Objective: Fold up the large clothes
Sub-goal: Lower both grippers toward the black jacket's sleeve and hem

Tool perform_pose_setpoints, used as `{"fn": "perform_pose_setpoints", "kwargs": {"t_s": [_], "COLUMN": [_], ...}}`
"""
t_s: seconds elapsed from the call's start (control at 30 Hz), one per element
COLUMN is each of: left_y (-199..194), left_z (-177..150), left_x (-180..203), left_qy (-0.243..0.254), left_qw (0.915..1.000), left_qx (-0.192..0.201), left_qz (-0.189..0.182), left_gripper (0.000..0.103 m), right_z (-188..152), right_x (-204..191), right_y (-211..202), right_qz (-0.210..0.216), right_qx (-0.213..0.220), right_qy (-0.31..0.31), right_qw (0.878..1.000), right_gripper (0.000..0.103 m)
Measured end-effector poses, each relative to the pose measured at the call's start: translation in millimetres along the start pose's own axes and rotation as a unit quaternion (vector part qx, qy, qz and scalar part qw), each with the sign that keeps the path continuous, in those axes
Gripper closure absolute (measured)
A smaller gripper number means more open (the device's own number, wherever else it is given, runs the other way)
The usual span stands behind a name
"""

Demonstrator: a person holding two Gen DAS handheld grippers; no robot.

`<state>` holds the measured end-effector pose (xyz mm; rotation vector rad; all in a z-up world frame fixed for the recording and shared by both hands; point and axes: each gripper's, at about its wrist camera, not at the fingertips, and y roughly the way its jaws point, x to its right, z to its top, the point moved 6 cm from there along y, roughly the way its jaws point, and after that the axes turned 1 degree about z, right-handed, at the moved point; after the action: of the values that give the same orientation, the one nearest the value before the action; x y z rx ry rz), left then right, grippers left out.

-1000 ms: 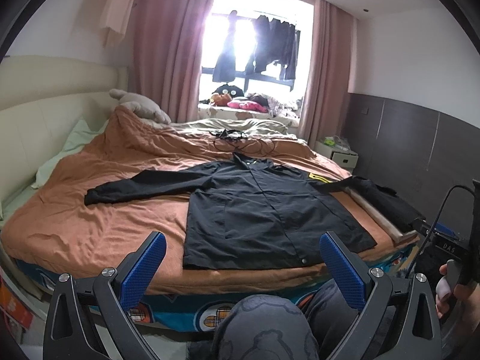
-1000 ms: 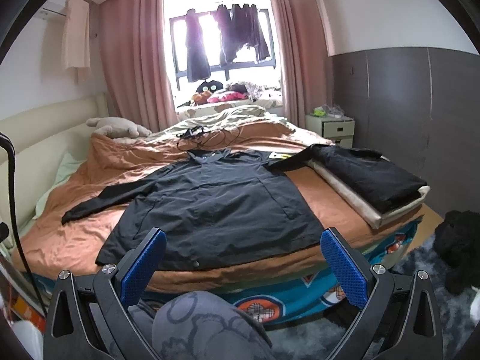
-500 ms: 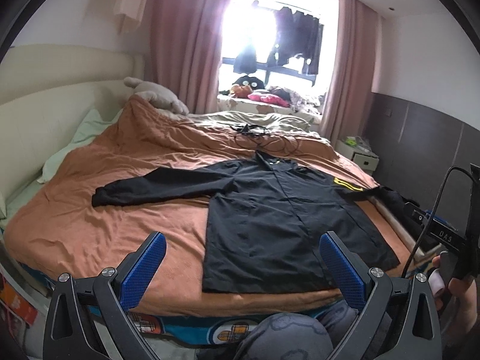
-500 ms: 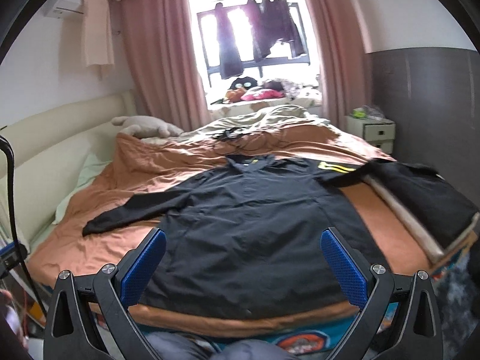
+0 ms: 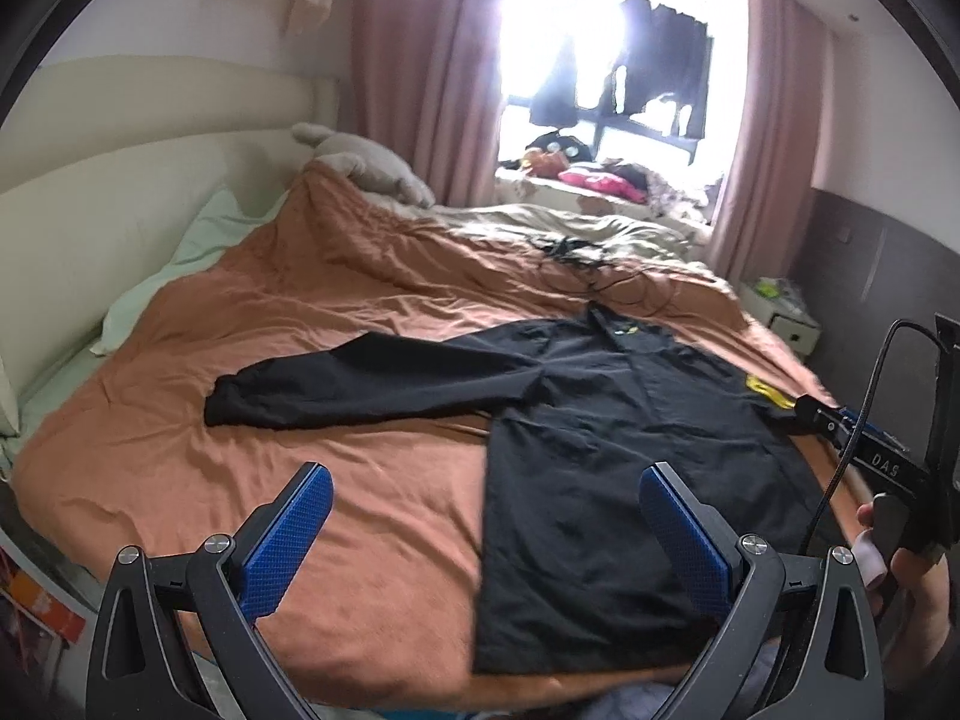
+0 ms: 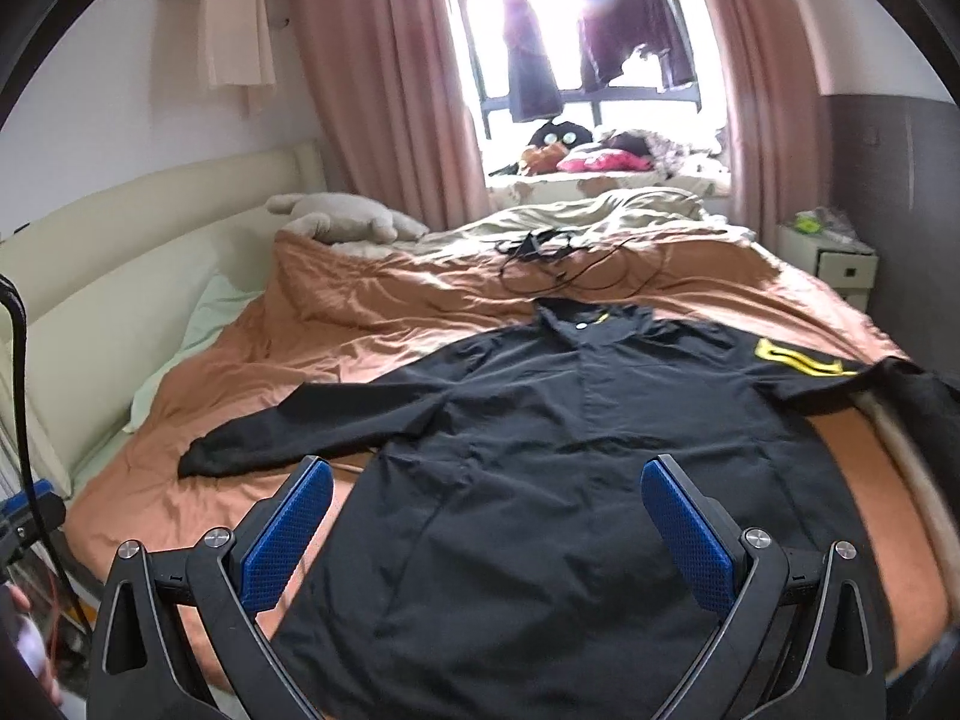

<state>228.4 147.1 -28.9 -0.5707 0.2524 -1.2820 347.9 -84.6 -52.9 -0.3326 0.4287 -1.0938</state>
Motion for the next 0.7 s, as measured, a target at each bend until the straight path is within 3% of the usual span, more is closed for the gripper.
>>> {"fn": "perform_pose_setpoints", "kwargs": {"t_s": [0.43, 0.5, 0.57, 0.7], "left_y": [106.5, 126.7, 145.9, 175.8], "left_z": [22.6, 25.5, 28.2, 32.9], "left_x": [-60.2, -72.2, -83.7, -111.3], "left_qy": [-0.059, -0.066, -0.079, -0.115], "left_qw": [0.996, 0.9938, 0.9916, 0.9865], "left_qx": [-0.048, -0.058, -0.067, -0.076], "left_qz": [0.048, 0.068, 0.077, 0.087], "left_gripper": [0.006, 0.009, 0.015, 0.016], "right_z": [13.6, 15.7, 17.3, 18.9], "right_x": [-2.9, -0.9, -1.9, -7.8], "right_y": [122.1, 139.1, 155.4, 184.5], "right_qz": [0.024, 0.026, 0.032, 0.048], "right_qx": [-0.029, -0.034, -0.043, -0.063], "right_qy": [0.067, 0.085, 0.101, 0.113], "right_qw": [0.997, 0.995, 0.993, 0.99], "right_gripper": [0.0, 0.0, 0.001, 0.008]}}
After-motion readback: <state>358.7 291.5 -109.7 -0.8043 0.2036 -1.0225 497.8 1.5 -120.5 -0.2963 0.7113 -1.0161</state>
